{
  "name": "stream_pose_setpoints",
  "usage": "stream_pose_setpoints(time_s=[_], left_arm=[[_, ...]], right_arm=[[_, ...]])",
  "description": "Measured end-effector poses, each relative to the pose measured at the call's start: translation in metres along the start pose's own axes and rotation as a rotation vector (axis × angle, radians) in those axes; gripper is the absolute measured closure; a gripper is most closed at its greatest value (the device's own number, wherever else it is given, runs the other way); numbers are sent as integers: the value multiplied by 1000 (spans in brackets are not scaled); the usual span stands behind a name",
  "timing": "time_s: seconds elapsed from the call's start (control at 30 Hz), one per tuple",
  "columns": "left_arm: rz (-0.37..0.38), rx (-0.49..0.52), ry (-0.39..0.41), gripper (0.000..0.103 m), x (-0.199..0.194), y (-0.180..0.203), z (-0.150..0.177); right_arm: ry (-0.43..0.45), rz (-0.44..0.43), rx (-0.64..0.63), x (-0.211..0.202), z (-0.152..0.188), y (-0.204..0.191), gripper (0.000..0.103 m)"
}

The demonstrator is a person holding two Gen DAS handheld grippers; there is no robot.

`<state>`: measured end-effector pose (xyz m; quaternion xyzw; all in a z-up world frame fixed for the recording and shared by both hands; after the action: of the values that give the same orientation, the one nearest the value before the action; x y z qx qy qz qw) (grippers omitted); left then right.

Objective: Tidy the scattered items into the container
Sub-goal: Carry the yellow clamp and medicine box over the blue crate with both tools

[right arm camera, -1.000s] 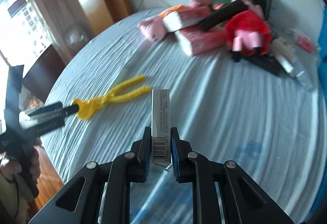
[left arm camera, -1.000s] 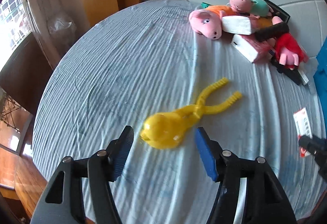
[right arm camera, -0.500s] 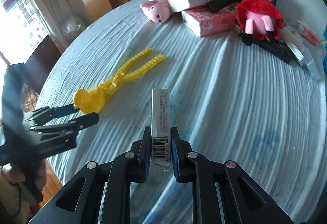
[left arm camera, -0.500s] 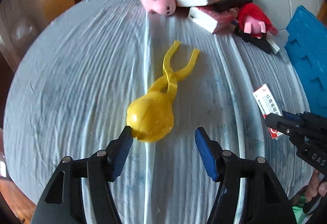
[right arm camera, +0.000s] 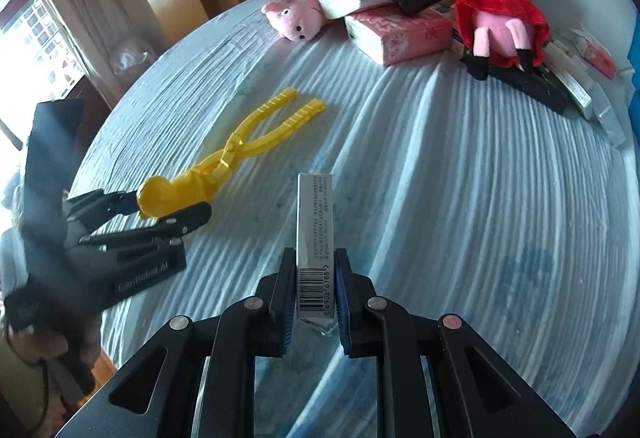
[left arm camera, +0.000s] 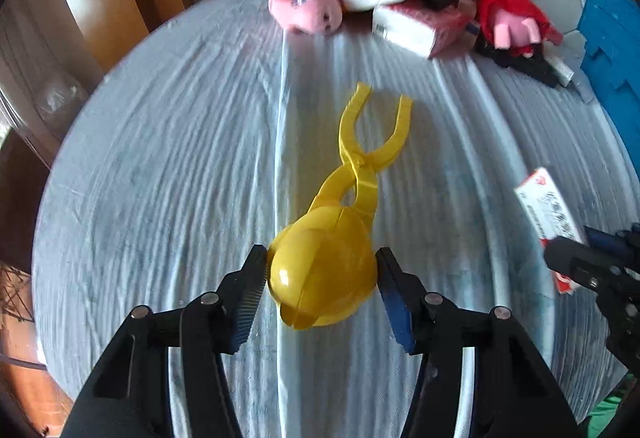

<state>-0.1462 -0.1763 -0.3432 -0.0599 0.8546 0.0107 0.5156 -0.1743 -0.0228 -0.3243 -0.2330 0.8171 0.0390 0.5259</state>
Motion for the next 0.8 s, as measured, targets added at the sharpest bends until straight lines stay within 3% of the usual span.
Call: stream_pose_setpoints(time_s=[0.3, 0.6, 0.8], left_arm=[[32, -24, 228, 49, -96, 11, -39], [107, 23, 417, 50, -176, 58, -86], [165, 62, 528, 50, -229, 107, -120]], right_arm=[[116, 36, -16, -48, -23, -1, 86], [287, 119, -14, -143, -50, 15, 86], [399, 214, -1, -218, -64, 48, 86]])
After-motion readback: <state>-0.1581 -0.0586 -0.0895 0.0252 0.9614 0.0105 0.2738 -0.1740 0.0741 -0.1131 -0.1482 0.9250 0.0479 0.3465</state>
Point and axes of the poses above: each gripper's, at about its wrist camera, not at the fingertips, and x roughly the way its jaws point, y to its right, z to its underside, the point moved 7 cm from there along x, roughly the way its jaws point, and after that the axes turned 2 degrees about -y, right-handed, at the moved point
